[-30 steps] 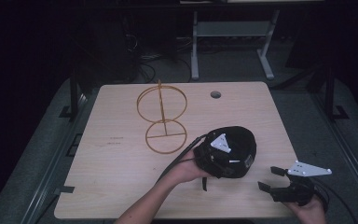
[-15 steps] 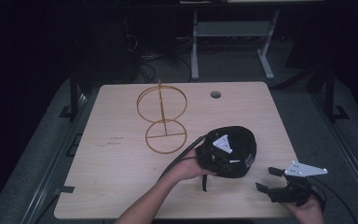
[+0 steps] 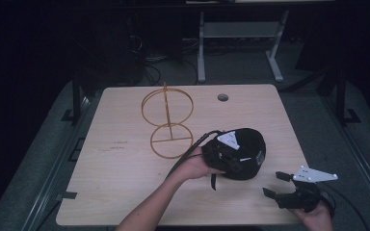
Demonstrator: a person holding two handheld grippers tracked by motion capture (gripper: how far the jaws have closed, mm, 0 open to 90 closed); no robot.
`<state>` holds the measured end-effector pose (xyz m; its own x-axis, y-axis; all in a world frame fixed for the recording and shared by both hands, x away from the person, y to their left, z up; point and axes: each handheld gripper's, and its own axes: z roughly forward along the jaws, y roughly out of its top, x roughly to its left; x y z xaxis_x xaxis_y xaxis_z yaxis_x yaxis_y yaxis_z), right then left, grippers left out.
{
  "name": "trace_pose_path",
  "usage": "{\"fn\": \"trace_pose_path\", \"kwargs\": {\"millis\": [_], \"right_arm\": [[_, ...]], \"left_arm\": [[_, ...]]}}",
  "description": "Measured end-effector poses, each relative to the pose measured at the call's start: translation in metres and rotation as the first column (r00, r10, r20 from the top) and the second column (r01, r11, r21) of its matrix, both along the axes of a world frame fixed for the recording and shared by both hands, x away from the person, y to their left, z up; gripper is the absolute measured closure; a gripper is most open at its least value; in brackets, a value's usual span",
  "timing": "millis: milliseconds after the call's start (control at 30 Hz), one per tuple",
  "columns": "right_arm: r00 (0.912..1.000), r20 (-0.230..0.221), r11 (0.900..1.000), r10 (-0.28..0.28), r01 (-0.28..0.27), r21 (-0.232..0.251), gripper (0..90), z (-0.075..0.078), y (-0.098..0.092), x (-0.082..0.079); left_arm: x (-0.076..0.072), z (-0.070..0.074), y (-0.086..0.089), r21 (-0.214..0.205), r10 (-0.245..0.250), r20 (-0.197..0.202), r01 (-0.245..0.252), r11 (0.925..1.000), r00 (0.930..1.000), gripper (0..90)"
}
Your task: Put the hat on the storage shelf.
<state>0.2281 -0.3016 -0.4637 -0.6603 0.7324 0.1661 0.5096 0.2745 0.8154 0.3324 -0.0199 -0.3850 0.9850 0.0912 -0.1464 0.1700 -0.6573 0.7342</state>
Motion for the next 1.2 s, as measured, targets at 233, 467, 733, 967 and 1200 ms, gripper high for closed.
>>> {"fn": "trace_pose_path", "kwargs": {"millis": [233,467,733,967,1200], "right_arm": [[0.9993,0.036,0.9995,-0.006,0.005,0.032,15.3,0.007,0.003,-0.001],[0.9972,0.073,0.9973,-0.014,0.008,0.073,15.0,0.018,0.007,-0.002],[0.9917,0.128,0.9942,-0.007,-0.006,0.107,15.0,0.038,0.012,0.005],[0.9841,0.177,0.9924,-0.001,-0.021,0.121,15.3,0.053,0.019,0.010],[0.9721,0.234,0.9909,0.016,-0.046,0.126,22.9,0.069,0.027,0.013]], "left_arm": [[0.006,0.013,0.005,-0.045,0.019,-0.007,-0.019,0.9988,0.9998,80.0],[0.013,0.033,0.007,-0.104,0.029,-0.018,-0.031,0.9941,0.9994,80.4],[0.015,0.047,0.008,-0.156,0.054,-0.032,-0.058,0.9861,0.9980,80.5],[0.013,0.064,0.010,-0.201,0.047,-0.043,-0.055,0.9780,0.9980,80.5],[0.004,0.082,0.007,-0.223,0.023,-0.013,-0.025,0.9746,0.9997,80.5]]}}
